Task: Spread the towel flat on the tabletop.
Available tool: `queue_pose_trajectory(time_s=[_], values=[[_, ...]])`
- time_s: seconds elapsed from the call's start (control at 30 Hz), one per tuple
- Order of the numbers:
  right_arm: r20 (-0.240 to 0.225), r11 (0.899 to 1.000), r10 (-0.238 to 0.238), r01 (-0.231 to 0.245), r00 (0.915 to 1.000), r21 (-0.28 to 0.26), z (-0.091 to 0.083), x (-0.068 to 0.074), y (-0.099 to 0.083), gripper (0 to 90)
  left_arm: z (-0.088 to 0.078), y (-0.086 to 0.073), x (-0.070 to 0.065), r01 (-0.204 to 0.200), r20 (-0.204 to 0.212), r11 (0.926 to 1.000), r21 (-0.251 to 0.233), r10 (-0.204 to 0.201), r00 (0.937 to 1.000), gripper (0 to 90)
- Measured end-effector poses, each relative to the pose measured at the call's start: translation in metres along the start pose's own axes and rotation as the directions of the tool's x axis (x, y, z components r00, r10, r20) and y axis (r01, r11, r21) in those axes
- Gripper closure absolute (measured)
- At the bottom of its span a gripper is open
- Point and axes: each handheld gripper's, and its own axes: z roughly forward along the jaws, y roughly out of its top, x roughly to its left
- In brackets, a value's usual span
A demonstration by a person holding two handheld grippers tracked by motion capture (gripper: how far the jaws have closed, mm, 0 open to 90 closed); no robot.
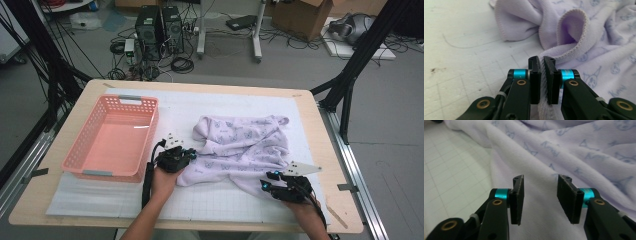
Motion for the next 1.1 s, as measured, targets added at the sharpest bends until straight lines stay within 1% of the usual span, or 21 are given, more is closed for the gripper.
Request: queue_pose_trajectory(time_s=[0.07, 0.1, 0.13, 0.2, 0.3, 0.33, 0.37, 0.43, 0.53, 0.57, 0.6, 0.67, 0.77, 0.8, 0.83, 0.87, 0.9, 0.93, 1.0, 1.07, 1.1], values=[[-0.009, 1.000, -0.006, 0.006, 0.9999, 0.020, 0.004, 0.000, -0.001, 64.3, 0.000, 0.000, 0.002, 0.011, 0.004, 0.9999, 0.002, -0.011, 0.9999, 83.7], [-0.012, 0.999, -0.018, 0.018, 0.9998, 0.046, 0.008, 0.000, -0.003, 67.8, -0.001, 0.000, 0.001, 0.008, 0.005, 1.0000, 0.002, -0.008, 1.0000, 83.7], [-0.005, 0.999, -0.031, 0.032, 0.9995, 0.042, 0.009, 0.001, -0.004, 73.5, -0.001, 0.000, 0.001, 0.008, 0.005, 1.0000, 0.002, -0.008, 1.0000, 83.6], [-0.019, 0.998, -0.030, 0.031, 0.9994, 0.054, 0.007, -0.001, -0.004, 87.1, -0.001, 0.000, 0.000, -0.003, 0.009, 1.0000, 0.004, 0.003, 1.0000, 83.7], [-0.052, 0.996, -0.032, 0.036, 0.9982, 0.077, 0.001, -0.002, -0.005, 88.1, -0.002, -0.001, -0.001, -0.005, 0.027, 0.9999, 0.014, 0.005, 0.9996, 83.7], [-0.052, 0.996, -0.032, 0.036, 0.9982, 0.077, 0.001, -0.002, -0.005, 88.1, -0.003, -0.001, -0.001, -0.009, 0.031, 0.9998, 0.020, 0.008, 0.9995, 83.7], [-0.068, 0.995, -0.037, 0.044, 0.9970, 0.092, -0.005, -0.003, -0.008, 88.2, -0.006, -0.002, -0.002, -0.018, 0.041, 0.9994, 0.028, 0.017, 0.9990, 83.7], [-0.089, 0.994, -0.037, 0.046, 0.9954, 0.103, -0.012, -0.003, -0.012, 88.3, -0.009, -0.002, -0.003, -0.016, 0.047, 0.9994, 0.029, 0.015, 0.9988, 83.6], [-0.107, 0.993, -0.028, 0.040, 0.9939, 0.114, -0.026, -0.004, -0.021, 88.4, -0.018, -0.005, -0.004, -0.011, 0.071, 0.9995, 0.028, 0.009, 0.9974, 83.6], [-0.113, 0.993, -0.027, 0.040, 0.9932, 0.113, -0.031, -0.004, -0.024, 88.4, -0.021, -0.006, -0.006, -0.007, 0.082, 0.9992, 0.038, 0.004, 0.9967, 83.7], [-0.119, 0.993, -0.016, 0.030, 0.9928, 0.111, -0.035, -0.004, -0.027, 88.4, -0.027, -0.008, -0.008, 0.003, 0.110, 0.9989, 0.048, -0.008, 0.9939, 83.7], [-0.130, 0.994, -0.008, 0.022, 0.9914, 0.106, -0.044, -0.002, -0.032, 88.5, -0.030, -0.010, -0.010, 0.010, 0.122, 0.9988, 0.048, -0.016, 0.9924, 83.7], [-0.155, 0.994, -0.011, 0.027, 0.9879, 0.102, -0.052, 0.003, -0.036, 88.3, -0.041, -0.016, -0.017, 0.004, 0.156, 0.9997, 0.026, -0.008, 0.9877, 83.0], [-0.145, 0.995, -0.010, 0.025, 0.9893, 0.096, -0.054, 0.005, -0.036, 86.5, -0.041, -0.016, -0.017, 0.004, 0.156, 0.9997, 0.026, -0.008, 0.9877, 80.4], [-0.127, 0.997, -0.002, 0.012, 0.9919, 0.078, -0.056, 0.005, -0.036, 78.5, -0.045, -0.019, -0.018, 0.021, 0.170, 0.9998, -0.002, -0.020, 0.9853, 71.9], [-0.105, 0.998, 0.022, -0.016, 0.9943, 0.058, -0.057, 0.004, -0.036, 68.5, -0.045, -0.019, -0.018, 0.021, 0.170, 0.9998, -0.002, -0.020, 0.9853, 59.0], [-0.083, 0.999, 0.043, -0.041, 0.9956, 0.026, -0.059, 0.002, -0.034, 64.5, -0.046, -0.019, -0.016, 0.050, 0.187, 0.9987, -0.011, -0.048, 0.9811, 50.4], [-0.058, 0.998, 0.059, -0.059, 0.9966, -0.004, -0.062, 0.001, -0.032, 60.3, -0.045, -0.018, -0.015, 0.050, 0.188, 0.9987, -0.006, -0.048, 0.9809, 44.4], [0.021, 0.996, 0.078, -0.077, 0.9967, -0.043, -0.064, -0.004, -0.026, 56.4, -0.045, -0.017, -0.015, 0.045, 0.188, 0.9990, 0.001, -0.045, 0.9812, 40.9], [0.115, 0.994, 0.096, -0.091, 0.9887, -0.054, -0.062, -0.012, -0.019, 50.7, -0.034, -0.014, -0.015, 0.036, 0.214, 0.9977, 0.058, -0.048, 0.9757, 38.6], [0.143, 0.994, 0.101, -0.095, 0.9846, -0.048, -0.059, -0.018, -0.017, 51.5, -0.029, -0.014, -0.017, 0.032, 0.222, 0.9964, 0.079, -0.048, 0.9739, 37.8]])
